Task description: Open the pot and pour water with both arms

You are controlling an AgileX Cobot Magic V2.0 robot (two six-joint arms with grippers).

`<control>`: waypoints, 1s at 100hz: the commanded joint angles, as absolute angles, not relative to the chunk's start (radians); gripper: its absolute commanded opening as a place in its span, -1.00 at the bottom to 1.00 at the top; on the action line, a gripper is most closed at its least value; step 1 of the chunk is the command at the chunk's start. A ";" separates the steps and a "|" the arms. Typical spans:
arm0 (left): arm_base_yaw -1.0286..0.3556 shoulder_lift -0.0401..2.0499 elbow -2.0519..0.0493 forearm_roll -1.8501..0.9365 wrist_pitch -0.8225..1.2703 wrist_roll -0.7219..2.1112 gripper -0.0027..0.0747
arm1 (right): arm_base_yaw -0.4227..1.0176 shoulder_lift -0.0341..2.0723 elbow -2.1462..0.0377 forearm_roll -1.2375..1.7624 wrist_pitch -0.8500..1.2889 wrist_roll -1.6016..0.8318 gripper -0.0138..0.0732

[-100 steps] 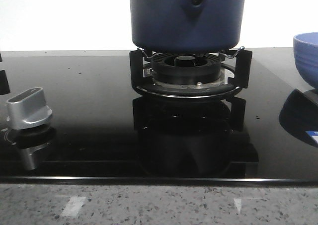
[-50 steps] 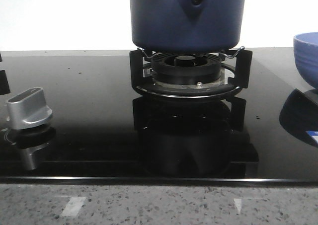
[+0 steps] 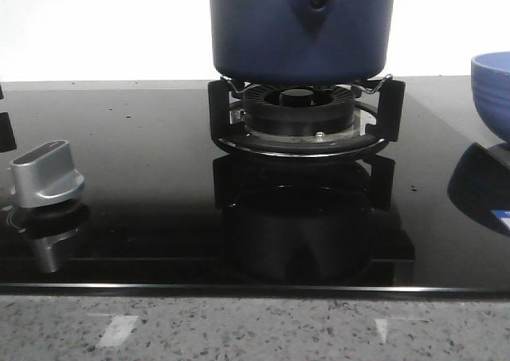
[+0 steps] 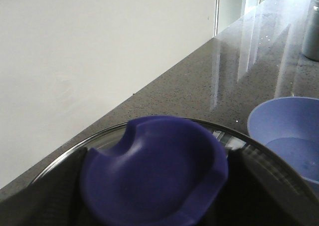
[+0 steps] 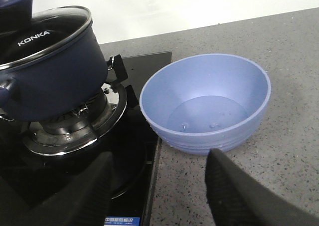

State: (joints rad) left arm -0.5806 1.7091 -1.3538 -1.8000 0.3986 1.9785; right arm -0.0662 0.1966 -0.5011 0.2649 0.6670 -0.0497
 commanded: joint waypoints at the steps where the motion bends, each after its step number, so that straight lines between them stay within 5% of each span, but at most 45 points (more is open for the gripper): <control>1: -0.584 1.689 -1.395 -1.872 0.466 1.979 0.32 | -0.065 0.218 -0.534 0.275 0.592 -0.058 0.18; 29: -0.584 1.714 -1.395 -1.872 0.492 1.977 0.26 | -0.065 0.218 -0.534 0.275 0.592 -0.058 0.18; 74: -0.584 1.714 -1.395 -1.872 0.540 1.977 -0.50 | -0.065 0.218 -0.531 0.275 0.592 -0.058 0.18; 100: -0.582 1.703 -1.396 -1.872 0.594 1.977 -0.56 | -0.065 0.218 -0.531 0.275 0.592 -0.058 0.18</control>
State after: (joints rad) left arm -0.5743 1.7477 -1.3732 -1.8332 0.4987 1.9751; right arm -0.0662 0.1966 -0.5011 0.2649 0.6670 -0.0497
